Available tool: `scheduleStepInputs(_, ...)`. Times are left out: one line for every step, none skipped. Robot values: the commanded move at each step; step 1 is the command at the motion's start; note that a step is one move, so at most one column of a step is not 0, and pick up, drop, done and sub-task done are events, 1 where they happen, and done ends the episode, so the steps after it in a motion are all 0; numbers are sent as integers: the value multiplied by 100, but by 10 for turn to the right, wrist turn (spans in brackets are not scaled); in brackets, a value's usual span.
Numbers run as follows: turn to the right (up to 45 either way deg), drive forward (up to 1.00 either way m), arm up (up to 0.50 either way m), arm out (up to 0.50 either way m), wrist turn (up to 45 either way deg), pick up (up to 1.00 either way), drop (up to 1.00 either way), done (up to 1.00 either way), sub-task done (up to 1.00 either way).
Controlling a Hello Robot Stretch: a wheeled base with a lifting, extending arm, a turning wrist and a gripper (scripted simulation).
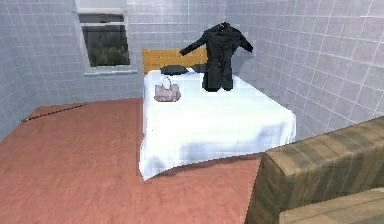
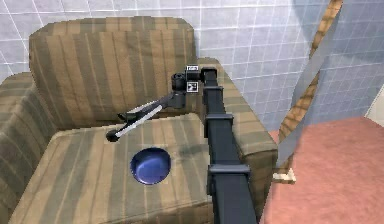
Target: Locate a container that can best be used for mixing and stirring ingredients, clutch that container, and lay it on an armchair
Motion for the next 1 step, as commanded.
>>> scheduleStepInputs(0,0,0,0,0,0,0,100,0)
